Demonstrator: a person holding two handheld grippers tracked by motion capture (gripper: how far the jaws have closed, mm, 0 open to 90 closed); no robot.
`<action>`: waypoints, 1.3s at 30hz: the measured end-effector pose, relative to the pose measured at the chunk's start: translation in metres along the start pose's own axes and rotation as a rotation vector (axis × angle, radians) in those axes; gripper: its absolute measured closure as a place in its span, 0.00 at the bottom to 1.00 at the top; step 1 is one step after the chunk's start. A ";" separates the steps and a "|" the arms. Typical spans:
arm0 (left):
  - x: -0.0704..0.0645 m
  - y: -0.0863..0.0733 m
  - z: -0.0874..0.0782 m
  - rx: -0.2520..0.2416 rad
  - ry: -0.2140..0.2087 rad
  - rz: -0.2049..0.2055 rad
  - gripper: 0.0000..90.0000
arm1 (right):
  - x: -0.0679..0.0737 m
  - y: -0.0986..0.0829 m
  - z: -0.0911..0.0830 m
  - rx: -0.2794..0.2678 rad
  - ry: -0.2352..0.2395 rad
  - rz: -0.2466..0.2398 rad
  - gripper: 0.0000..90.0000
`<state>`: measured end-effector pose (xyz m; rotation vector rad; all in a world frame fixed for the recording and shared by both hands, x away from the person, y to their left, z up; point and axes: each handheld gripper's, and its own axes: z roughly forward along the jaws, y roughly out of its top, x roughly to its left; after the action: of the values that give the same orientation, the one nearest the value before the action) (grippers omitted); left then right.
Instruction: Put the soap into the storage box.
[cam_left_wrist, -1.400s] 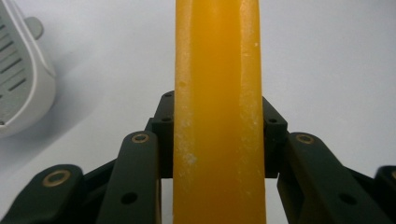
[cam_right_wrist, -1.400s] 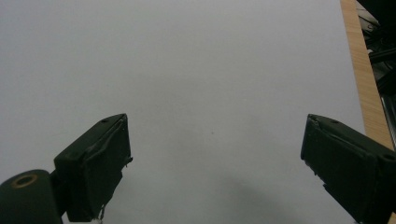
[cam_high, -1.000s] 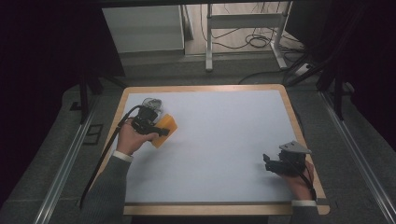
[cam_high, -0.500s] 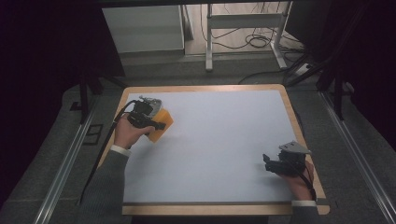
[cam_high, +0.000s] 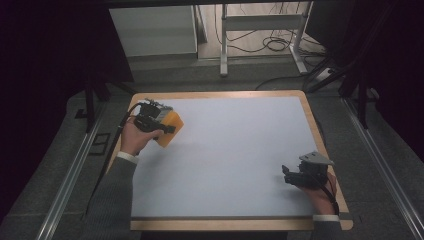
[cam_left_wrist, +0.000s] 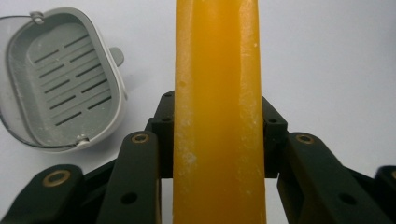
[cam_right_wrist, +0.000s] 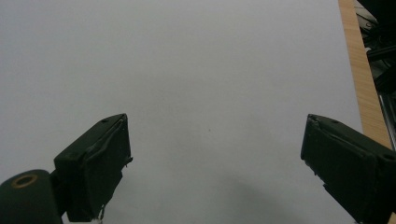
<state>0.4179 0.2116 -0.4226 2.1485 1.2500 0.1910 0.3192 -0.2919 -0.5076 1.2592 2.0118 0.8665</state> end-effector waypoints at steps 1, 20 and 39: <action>0.000 0.001 -0.001 -0.002 -0.002 -0.001 0.68 | 0.000 0.000 0.000 0.001 0.000 0.000 0.09; 0.032 0.013 0.002 -0.025 -0.001 -0.093 0.68 | 0.001 -0.001 0.001 0.007 0.001 -0.003 0.09; 0.045 0.015 0.006 -0.033 0.000 -0.134 0.68 | 0.000 -0.001 0.000 0.002 -0.002 0.003 0.09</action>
<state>0.4554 0.2406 -0.4265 2.0282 1.3760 0.1534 0.3187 -0.2926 -0.5084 1.2643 2.0099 0.8651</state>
